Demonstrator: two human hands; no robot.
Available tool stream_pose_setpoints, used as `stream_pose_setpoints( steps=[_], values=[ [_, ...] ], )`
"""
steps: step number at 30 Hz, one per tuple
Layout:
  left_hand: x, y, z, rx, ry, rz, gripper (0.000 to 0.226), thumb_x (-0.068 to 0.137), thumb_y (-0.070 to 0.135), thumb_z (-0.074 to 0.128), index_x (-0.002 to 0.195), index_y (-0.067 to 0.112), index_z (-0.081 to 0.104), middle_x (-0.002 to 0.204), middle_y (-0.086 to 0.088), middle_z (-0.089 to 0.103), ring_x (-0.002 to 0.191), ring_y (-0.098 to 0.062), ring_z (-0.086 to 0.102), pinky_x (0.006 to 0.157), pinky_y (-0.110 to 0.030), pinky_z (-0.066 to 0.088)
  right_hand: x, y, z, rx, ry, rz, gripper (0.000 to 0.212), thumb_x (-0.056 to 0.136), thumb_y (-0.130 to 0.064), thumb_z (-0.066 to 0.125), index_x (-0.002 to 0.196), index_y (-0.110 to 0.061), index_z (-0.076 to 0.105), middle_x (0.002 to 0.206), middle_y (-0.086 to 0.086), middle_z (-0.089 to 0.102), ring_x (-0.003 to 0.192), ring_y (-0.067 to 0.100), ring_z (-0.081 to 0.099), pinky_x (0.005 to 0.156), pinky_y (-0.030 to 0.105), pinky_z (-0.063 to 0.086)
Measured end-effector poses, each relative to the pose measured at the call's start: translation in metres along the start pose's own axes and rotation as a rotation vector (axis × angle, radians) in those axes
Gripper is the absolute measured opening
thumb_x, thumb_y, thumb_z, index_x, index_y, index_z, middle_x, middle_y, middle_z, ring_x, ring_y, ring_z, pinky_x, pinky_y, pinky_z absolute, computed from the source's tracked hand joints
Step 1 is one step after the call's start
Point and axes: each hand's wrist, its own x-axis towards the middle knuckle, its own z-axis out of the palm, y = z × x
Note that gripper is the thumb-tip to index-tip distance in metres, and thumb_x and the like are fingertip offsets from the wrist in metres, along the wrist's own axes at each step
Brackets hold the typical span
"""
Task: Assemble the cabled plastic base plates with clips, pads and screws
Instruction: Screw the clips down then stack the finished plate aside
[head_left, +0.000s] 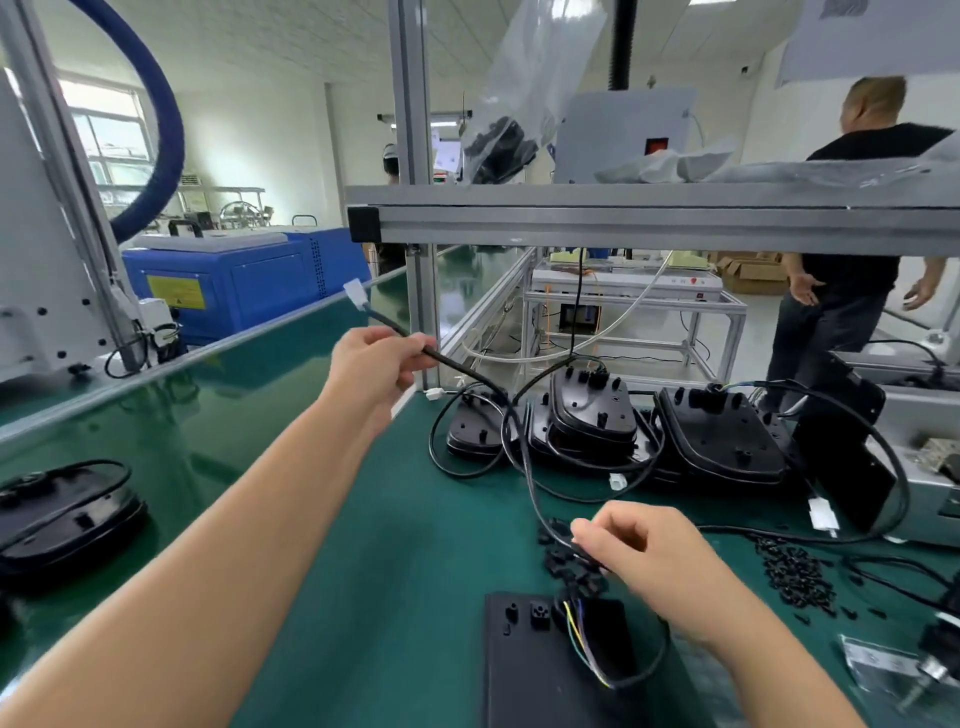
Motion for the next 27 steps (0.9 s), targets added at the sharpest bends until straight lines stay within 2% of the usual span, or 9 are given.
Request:
stream_pose_setpoints(
  steps=[3, 5, 7, 8, 10, 13, 16, 21, 27],
  values=[
    [-0.028, 0.004, 0.013, 0.214, -0.196, 0.137, 0.025, 0.086, 0.004, 0.066, 0.1, 0.014, 0.048, 0.078, -0.001, 0.076, 0.068, -0.012, 0.071, 0.046, -0.016, 0.043, 0.007, -0.024, -0.004, -0.427, 0.248, -0.087, 0.024, 0.084, -0.056, 0.051, 0.098, -0.042, 0.065, 0.099, -0.021, 0.062, 0.093, -0.003, 0.056, 0.084, 0.024, 0.047],
    [-0.048, 0.0, 0.025, 0.287, -0.305, 0.183, 0.013, 0.091, 0.01, 0.062, 0.099, 0.014, 0.051, 0.079, 0.0, 0.076, 0.069, -0.013, 0.072, 0.047, -0.016, 0.045, 0.018, -0.043, -0.006, -0.486, 0.31, -0.249, 0.052, 0.087, -0.054, 0.049, 0.134, -0.031, 0.051, 0.132, -0.013, 0.054, 0.123, 0.009, 0.047, 0.102, 0.031, 0.04],
    [-0.065, 0.002, 0.037, 0.258, -0.367, 0.171, 0.007, 0.097, 0.018, 0.054, 0.095, 0.012, 0.056, 0.078, -0.002, 0.076, 0.067, -0.015, 0.071, 0.046, -0.018, 0.045, 0.03, -0.065, -0.006, -0.475, 0.3, -0.391, 0.06, 0.093, -0.046, 0.049, 0.146, -0.021, 0.036, 0.144, -0.005, 0.046, 0.133, 0.014, 0.039, 0.109, 0.032, 0.031],
    [-0.071, 0.005, 0.041, 0.222, -0.382, 0.161, 0.016, 0.098, 0.023, 0.05, 0.092, 0.011, 0.059, 0.078, -0.004, 0.076, 0.065, -0.017, 0.069, 0.045, -0.019, 0.044, 0.035, -0.075, -0.006, -0.458, 0.285, -0.431, 0.056, 0.096, -0.041, 0.048, 0.146, -0.02, 0.035, 0.14, -0.003, 0.051, 0.129, 0.017, 0.044, 0.108, 0.034, 0.034],
    [-0.077, 0.018, 0.045, 0.159, -0.355, 0.167, 0.029, 0.098, 0.031, 0.048, 0.086, 0.011, 0.065, 0.075, -0.005, 0.075, 0.062, -0.015, 0.067, 0.044, -0.018, 0.043, 0.041, -0.09, -0.008, -0.378, 0.282, -0.491, 0.039, 0.099, -0.034, 0.044, 0.137, -0.024, 0.046, 0.107, -0.005, 0.069, 0.097, 0.014, 0.063, 0.086, 0.036, 0.049],
    [-0.071, 0.048, 0.043, -0.002, -0.226, 0.135, 0.031, 0.096, 0.035, 0.051, 0.09, 0.009, 0.067, 0.074, -0.003, 0.074, 0.058, -0.009, 0.065, 0.045, -0.018, 0.043, 0.045, -0.115, -0.021, -0.311, 0.332, -0.544, 0.024, 0.1, -0.03, 0.044, 0.111, -0.021, 0.063, 0.067, -0.008, 0.063, 0.055, 0.003, 0.053, 0.055, 0.027, 0.041],
    [-0.056, 0.075, 0.044, -0.164, -0.2, -0.018, 0.031, 0.097, 0.036, 0.049, 0.089, 0.01, 0.064, 0.076, -0.001, 0.074, 0.062, -0.01, 0.065, 0.044, -0.017, 0.042, 0.047, -0.141, -0.028, -0.439, 0.396, -0.57, 0.026, 0.098, -0.035, 0.046, 0.092, -0.019, 0.065, 0.061, -0.011, 0.054, 0.056, 0.008, 0.05, 0.054, 0.028, 0.036],
    [-0.029, 0.097, 0.047, -0.249, -0.151, -0.236, 0.034, 0.101, 0.035, 0.039, 0.087, 0.013, 0.059, 0.071, 0.001, 0.074, 0.065, -0.01, 0.065, 0.046, -0.018, 0.032, 0.045, -0.166, -0.019, -0.592, 0.34, -0.518, 0.028, 0.099, -0.035, 0.044, 0.085, -0.016, 0.059, 0.071, 0.002, 0.057, 0.07, 0.026, 0.055, 0.063, 0.034, 0.042],
    [-0.004, 0.117, 0.043, -0.167, -0.074, -0.211, 0.032, 0.101, 0.03, 0.038, 0.083, 0.015, 0.06, 0.076, 0.003, 0.075, 0.071, -0.008, 0.062, 0.046, -0.018, 0.031, 0.035, -0.186, -0.03, -0.337, 0.199, -0.449, 0.033, 0.099, -0.023, 0.045, 0.093, 0.001, 0.068, 0.06, 0.003, 0.052, 0.037, 0.003, 0.037, 0.037, 0.013, 0.028]
  ],
)
